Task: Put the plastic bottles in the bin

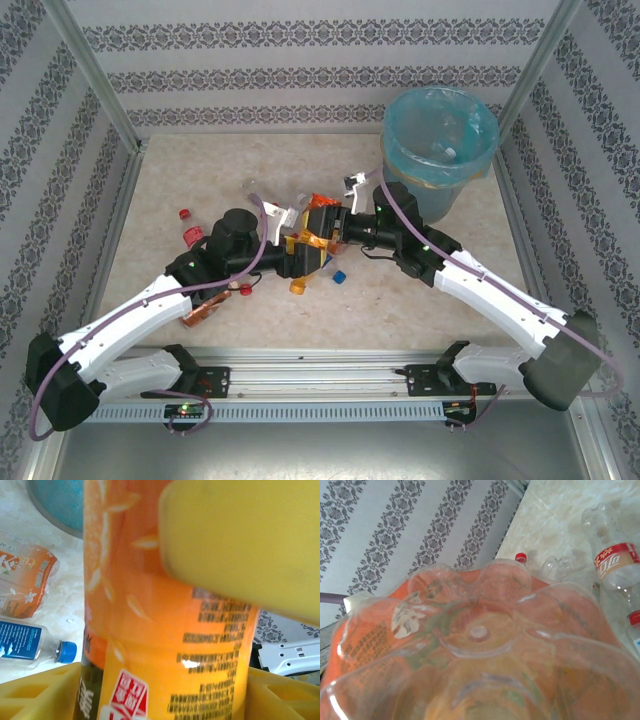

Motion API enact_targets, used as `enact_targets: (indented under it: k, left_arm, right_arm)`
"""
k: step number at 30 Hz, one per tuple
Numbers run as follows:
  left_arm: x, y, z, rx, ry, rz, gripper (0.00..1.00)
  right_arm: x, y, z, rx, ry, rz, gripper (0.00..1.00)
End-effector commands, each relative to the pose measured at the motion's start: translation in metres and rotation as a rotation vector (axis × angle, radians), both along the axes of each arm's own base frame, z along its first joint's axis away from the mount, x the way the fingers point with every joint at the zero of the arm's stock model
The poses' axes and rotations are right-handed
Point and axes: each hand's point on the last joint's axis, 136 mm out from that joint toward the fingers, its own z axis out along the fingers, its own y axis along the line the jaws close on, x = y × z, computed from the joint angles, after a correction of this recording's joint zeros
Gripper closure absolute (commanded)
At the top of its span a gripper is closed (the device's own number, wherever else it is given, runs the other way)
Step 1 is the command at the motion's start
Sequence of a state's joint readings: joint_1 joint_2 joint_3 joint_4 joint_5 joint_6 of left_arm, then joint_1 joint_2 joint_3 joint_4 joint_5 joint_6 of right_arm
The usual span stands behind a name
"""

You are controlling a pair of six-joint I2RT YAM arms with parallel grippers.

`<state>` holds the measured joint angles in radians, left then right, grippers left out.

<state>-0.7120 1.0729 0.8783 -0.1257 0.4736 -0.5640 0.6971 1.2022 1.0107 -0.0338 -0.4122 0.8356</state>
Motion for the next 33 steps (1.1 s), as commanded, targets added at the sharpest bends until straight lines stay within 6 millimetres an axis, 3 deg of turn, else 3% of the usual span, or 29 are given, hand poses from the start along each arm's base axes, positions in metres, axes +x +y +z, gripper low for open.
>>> enact_targets:
  k: [1, 9, 16, 24, 33]
  left_arm:
    - [0.000, 0.001, 0.012, -0.039, -0.041, 0.006, 0.24]
    - [0.000, 0.005, 0.011, -0.018, -0.056, 0.018, 0.18]
    - [0.013, 0.030, 0.017, -0.008, -0.117, 0.178, 0.00]
    - [0.017, 0.040, 0.032, -0.049, -0.189, 0.234, 0.00]
    - [0.028, 0.034, 0.021, 0.034, -0.176, 0.229, 0.00]
  right_arm:
    - [0.005, -0.011, 0.010, 0.017, -0.027, -0.051, 0.38]
    - [0.019, -0.031, 0.017, 0.006, -0.061, -0.136, 0.40]
    - [0.038, -0.062, 0.029, -0.011, -0.106, -0.217, 0.42]
    - [0.061, -0.097, 0.039, -0.038, -0.158, -0.311, 0.43]
    - [0.085, -0.128, 0.072, -0.095, -0.278, -0.377, 0.43]
